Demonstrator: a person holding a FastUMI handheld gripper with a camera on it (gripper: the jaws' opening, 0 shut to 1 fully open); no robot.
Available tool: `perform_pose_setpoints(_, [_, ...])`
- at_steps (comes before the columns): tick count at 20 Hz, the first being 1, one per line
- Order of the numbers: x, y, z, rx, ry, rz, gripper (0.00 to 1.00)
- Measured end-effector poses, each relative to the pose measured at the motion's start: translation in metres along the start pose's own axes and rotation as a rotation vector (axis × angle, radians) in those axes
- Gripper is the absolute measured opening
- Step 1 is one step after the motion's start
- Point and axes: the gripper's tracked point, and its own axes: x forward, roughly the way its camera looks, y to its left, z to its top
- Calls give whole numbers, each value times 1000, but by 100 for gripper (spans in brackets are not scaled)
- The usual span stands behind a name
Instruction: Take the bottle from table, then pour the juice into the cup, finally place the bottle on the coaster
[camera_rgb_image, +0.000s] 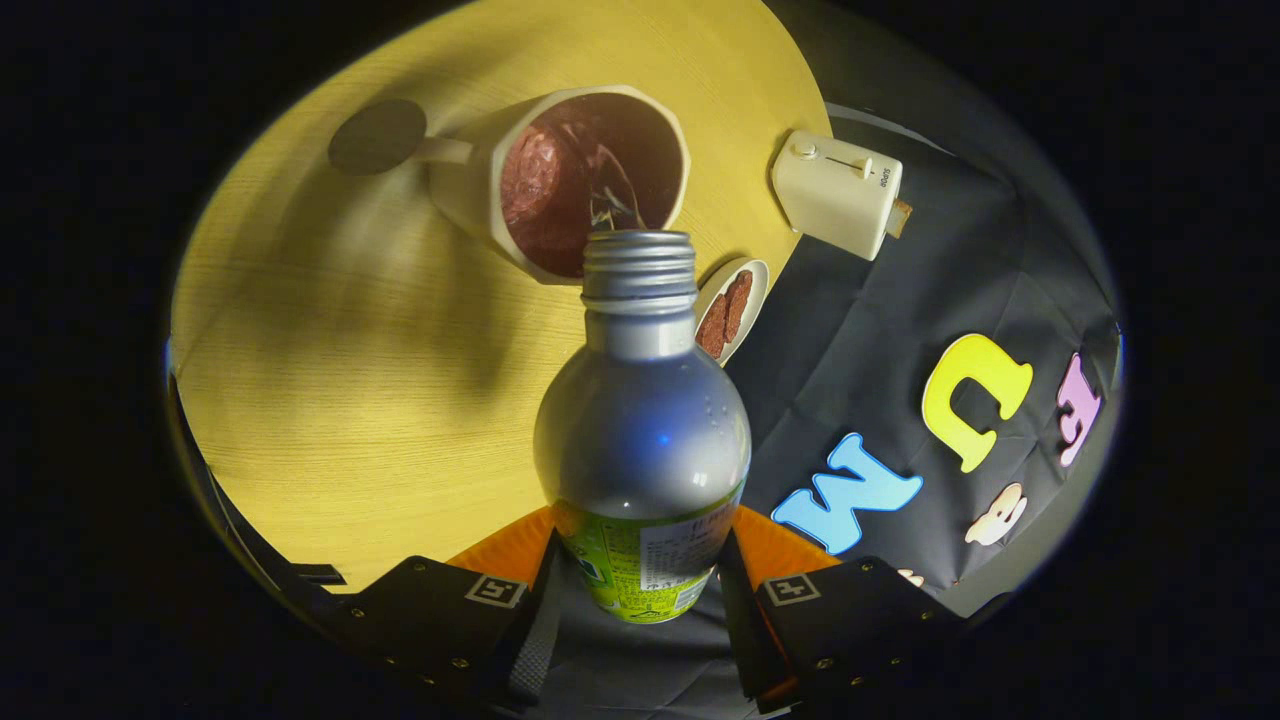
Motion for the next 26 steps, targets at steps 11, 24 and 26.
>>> perform_pose_setpoints(11, [-7,-16,-6,-86,42,-20,71])
perform_pose_setpoints(24, [-11,-27,-4,-155,82,-1,71])
perform_pose_setpoints(26, [-11,-30,-3,-161,85,-3,71])
